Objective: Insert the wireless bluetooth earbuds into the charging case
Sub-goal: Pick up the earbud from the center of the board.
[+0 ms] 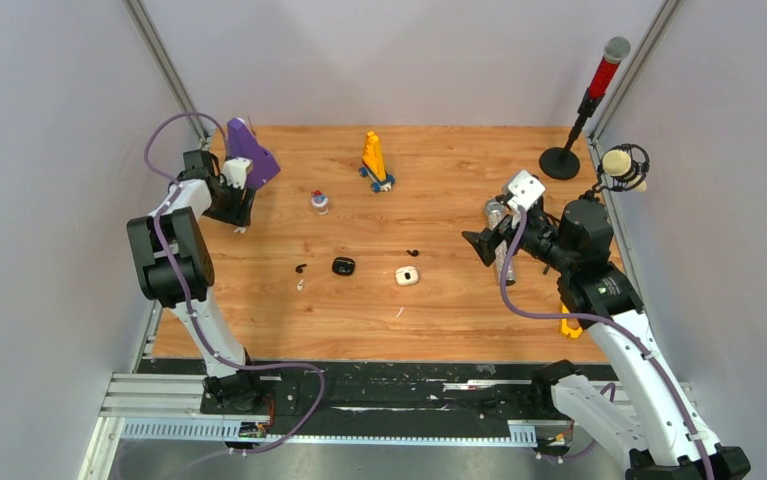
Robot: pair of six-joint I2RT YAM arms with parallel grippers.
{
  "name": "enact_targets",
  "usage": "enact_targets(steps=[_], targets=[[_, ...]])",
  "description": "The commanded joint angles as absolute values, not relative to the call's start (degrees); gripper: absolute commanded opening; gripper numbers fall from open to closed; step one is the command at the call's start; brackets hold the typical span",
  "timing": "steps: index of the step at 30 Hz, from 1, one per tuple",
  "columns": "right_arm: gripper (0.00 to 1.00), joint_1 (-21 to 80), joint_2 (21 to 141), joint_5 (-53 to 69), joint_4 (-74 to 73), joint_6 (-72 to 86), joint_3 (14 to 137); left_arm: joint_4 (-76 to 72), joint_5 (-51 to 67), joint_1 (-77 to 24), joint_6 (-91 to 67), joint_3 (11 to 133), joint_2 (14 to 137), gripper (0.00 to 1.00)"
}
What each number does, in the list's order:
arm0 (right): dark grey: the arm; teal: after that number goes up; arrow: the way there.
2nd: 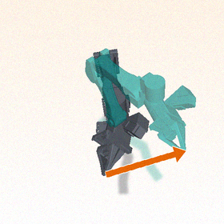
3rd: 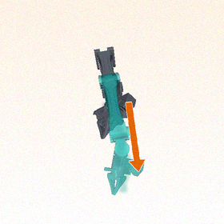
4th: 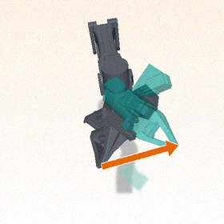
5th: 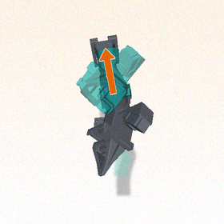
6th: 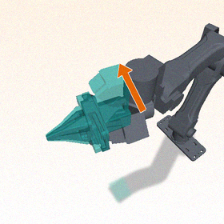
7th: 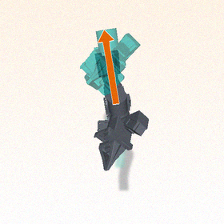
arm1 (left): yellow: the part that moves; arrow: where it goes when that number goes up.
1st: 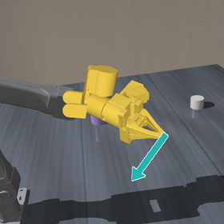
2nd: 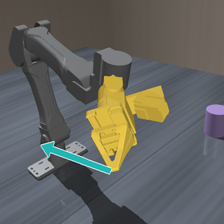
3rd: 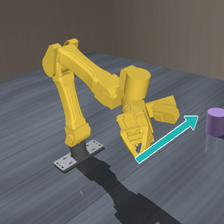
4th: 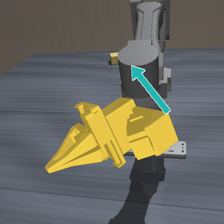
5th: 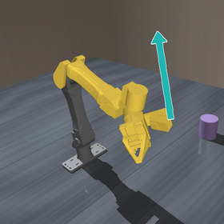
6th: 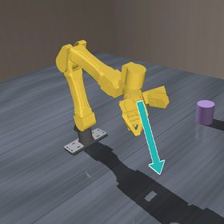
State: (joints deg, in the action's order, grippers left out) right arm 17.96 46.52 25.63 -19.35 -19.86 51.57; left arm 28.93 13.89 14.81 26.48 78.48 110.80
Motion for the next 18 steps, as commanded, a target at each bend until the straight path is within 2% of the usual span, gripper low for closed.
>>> enact_targets(steps=[1,10,18], targets=[[1.0,18.66,46.14,24.28,-16.88,-20.83,51.92,29.34,15.82,14.9,28.09,79.8,111.54,0.66],[1.0,18.89,46.42,24.26,-16.88,-20.5,52.08,28.58,14.19,14.92,28.62,78.38,114.19,0.61],[1.0,18.9,46.67,23.82,-16.79,-20.52,52.02,28.53,14.17,14.87,28.8,77.59,114.66,0.48]])
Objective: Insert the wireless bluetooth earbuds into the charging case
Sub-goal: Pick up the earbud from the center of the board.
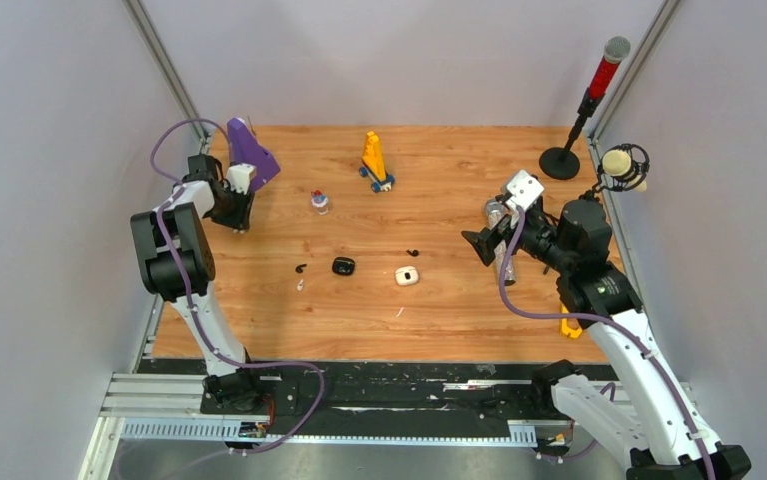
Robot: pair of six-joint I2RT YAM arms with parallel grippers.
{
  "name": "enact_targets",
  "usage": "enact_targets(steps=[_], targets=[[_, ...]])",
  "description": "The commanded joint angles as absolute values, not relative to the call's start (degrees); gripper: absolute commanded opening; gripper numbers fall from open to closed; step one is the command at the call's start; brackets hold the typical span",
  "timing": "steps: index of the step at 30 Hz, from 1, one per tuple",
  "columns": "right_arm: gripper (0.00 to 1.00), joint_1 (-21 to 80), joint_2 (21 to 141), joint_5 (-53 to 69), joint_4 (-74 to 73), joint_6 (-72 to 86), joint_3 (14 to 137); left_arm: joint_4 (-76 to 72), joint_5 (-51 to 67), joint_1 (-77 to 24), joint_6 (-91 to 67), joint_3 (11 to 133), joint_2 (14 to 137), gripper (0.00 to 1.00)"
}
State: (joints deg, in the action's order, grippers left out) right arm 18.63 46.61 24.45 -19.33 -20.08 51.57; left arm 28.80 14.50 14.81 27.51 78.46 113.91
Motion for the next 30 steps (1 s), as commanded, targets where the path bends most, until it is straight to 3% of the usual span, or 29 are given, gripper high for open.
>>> enact_targets(steps=[1,9,11,12,14,16,19,27,30], targets=[[1.0,18.9,46.63,23.86,-16.8,-20.48,52.01,28.6,14.16,14.86,28.71,77.18,114.51,0.47],[1.0,18.9,46.67,23.91,-16.7,-20.39,52.01,28.58,13.91,14.88,28.91,74.45,112.26,0.4],[1.0,18.9,46.67,23.91,-16.7,-20.31,52.11,29.09,14.14,14.87,29.26,74.21,111.7,0.47],[1.0,18.92,46.67,23.91,-16.7,-20.24,52.11,29.33,14.04,14.9,29.4,74.14,111.38,0.6],[1.0,18.92,46.52,23.93,-16.7,-20.09,52.17,29.34,13.95,14.88,29.7,73.85,110.76,0.73],[1.0,18.9,46.39,23.91,-16.78,-19.99,52.21,29.32,13.41,14.88,29.89,73.72,110.33,0.76],[1.0,18.9,46.17,23.91,-16.71,-19.87,52.2,29.45,12.77,14.85,30.46,73.57,110.11,0.75],[1.0,18.9,45.82,24.16,-16.7,-19.78,52.15,29.44,12.17,14.88,30.64,73.53,111.75,0.51],[1.0,18.9,45.79,24.17,-16.7,-19.77,52.18,29.21,12.05,14.85,30.46,73.34,111.82,0.46]])
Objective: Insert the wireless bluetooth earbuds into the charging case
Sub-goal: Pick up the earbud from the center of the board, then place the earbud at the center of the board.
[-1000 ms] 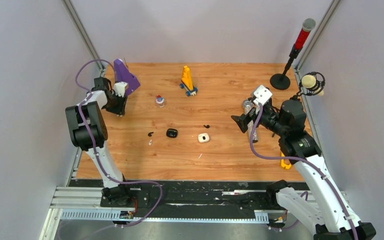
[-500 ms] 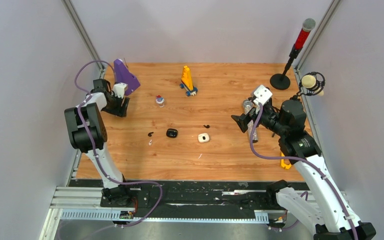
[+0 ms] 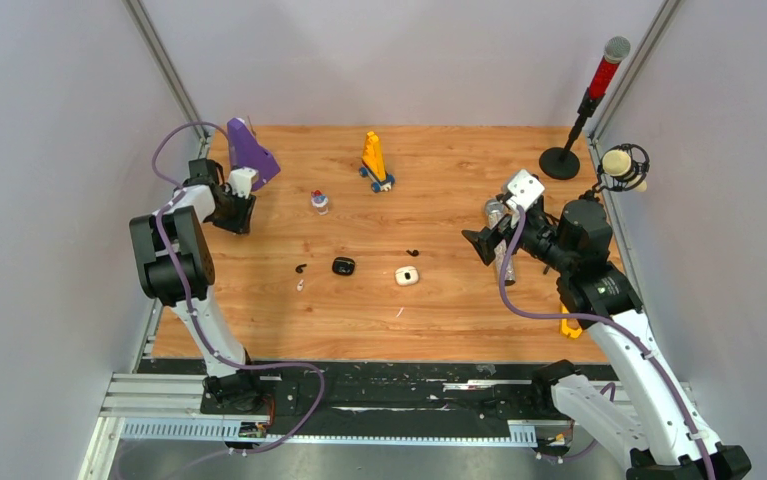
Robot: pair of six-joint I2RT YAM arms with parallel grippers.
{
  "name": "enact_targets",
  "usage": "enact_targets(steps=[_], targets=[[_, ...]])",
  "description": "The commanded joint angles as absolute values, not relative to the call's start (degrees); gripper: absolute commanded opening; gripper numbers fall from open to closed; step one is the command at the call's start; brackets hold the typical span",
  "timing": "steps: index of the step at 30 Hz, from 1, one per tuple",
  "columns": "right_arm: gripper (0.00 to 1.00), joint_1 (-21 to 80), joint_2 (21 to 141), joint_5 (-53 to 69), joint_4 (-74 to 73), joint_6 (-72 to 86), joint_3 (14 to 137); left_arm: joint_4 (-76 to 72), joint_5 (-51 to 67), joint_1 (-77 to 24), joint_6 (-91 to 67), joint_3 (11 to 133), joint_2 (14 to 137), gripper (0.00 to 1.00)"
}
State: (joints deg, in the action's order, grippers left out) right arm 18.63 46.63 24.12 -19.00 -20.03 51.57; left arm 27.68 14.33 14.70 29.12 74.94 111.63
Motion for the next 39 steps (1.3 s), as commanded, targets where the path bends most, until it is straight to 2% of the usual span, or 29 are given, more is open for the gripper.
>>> enact_targets(steps=[1,9,18,24,30,35,39], targets=[[1.0,18.92,45.79,24.17,-16.74,-19.78,52.17,29.19,12.07,14.85,30.42,73.32,111.76,0.43],[1.0,18.9,45.7,24.26,-16.7,-19.73,52.28,29.44,12.11,14.89,30.58,72.44,110.1,0.29],[1.0,18.9,46.12,23.87,-16.7,-19.85,52.27,31.52,14.64,11.48,31.21,69.88,104.17,0.29],[1.0,18.9,46.63,21.7,-16.37,-20.6,52.12,34.71,13.21,1.66,31.91,66.34,96.08,0.31],[1.0,18.92,46.74,19.43,-16.11,-20.9,52.07,37.33,12.28,-13.57,31.24,66.89,91.76,0.32],[1.0,18.75,47.0,17.5,-16.04,-21.04,52.17,37.29,12.2,-24.52,28.84,74.45,98.87,0.33],[1.0,17.85,46.94,17.11,-15.74,-21.19,51.81,36.72,11.96,-29.43,26.57,82.42,107.15,0.33]])
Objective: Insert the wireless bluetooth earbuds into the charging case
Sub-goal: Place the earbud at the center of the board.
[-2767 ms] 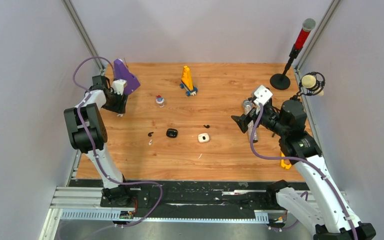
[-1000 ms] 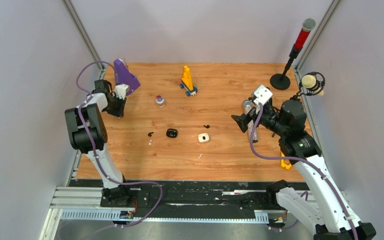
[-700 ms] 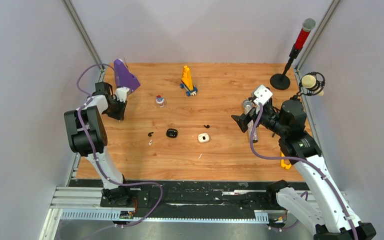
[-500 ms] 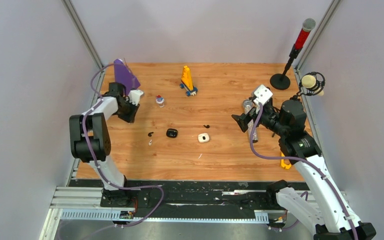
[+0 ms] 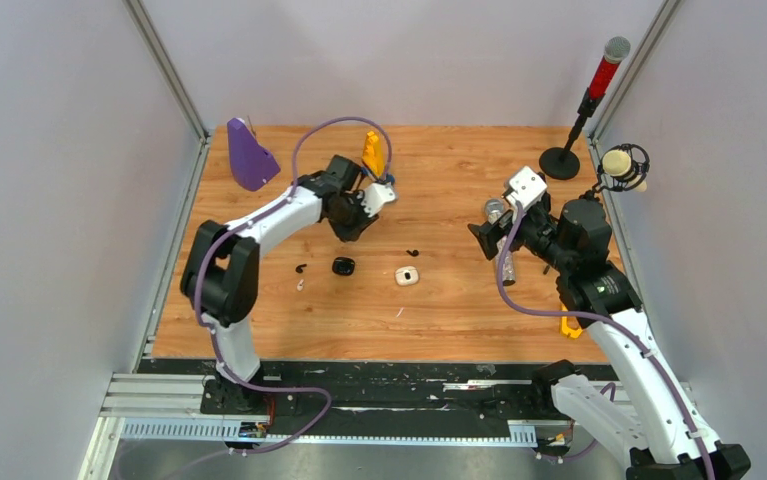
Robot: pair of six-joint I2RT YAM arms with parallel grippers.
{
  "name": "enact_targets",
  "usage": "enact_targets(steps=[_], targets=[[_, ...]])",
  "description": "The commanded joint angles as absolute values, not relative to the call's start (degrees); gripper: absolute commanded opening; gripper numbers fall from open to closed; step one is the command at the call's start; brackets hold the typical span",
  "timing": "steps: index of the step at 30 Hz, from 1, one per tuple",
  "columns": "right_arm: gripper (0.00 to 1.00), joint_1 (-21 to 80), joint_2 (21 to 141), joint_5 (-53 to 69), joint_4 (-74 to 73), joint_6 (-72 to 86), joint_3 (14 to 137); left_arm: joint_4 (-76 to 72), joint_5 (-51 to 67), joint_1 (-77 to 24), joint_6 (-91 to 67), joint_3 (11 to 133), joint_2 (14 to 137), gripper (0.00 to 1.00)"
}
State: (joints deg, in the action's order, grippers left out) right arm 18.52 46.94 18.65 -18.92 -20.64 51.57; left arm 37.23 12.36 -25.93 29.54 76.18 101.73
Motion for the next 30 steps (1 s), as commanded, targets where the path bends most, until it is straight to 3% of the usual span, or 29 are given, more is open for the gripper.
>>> enact_targets(steps=[1,9,13,14,16,22,30], targets=[[1.0,17.59,47.01,17.18,-15.73,-21.11,51.85,36.16,11.4,-30.54,26.29,84.68,109.56,0.33],[1.0,16.62,46.99,17.63,-15.49,-21.25,51.55,32.81,8.83,-33.39,23.59,92.04,117.58,0.43],[1.0,16.65,47.24,17.84,-15.38,-21.51,51.33,32.95,9.1,-33.59,22.65,92.76,116.87,0.69],[1.0,16.66,47.21,17.84,-15.4,-21.53,51.25,33.68,9.31,-33.58,22.41,92.74,115.5,0.82],[1.0,16.62,47.13,17.97,-15.3,-21.59,51.16,34.28,8.66,-33.6,22.1,91.54,112.39,0.97],[1.0,16.7,47.19,18.93,-15.23,-21.84,50.81,36.67,2.07,-33.59,21.04,82.03,104.71,1.0],[1.0,16.72,47.25,19.42,-15.12,-21.88,50.62,39.76,0.19,-32.97,17.09,77.18,105.39,1.0]])
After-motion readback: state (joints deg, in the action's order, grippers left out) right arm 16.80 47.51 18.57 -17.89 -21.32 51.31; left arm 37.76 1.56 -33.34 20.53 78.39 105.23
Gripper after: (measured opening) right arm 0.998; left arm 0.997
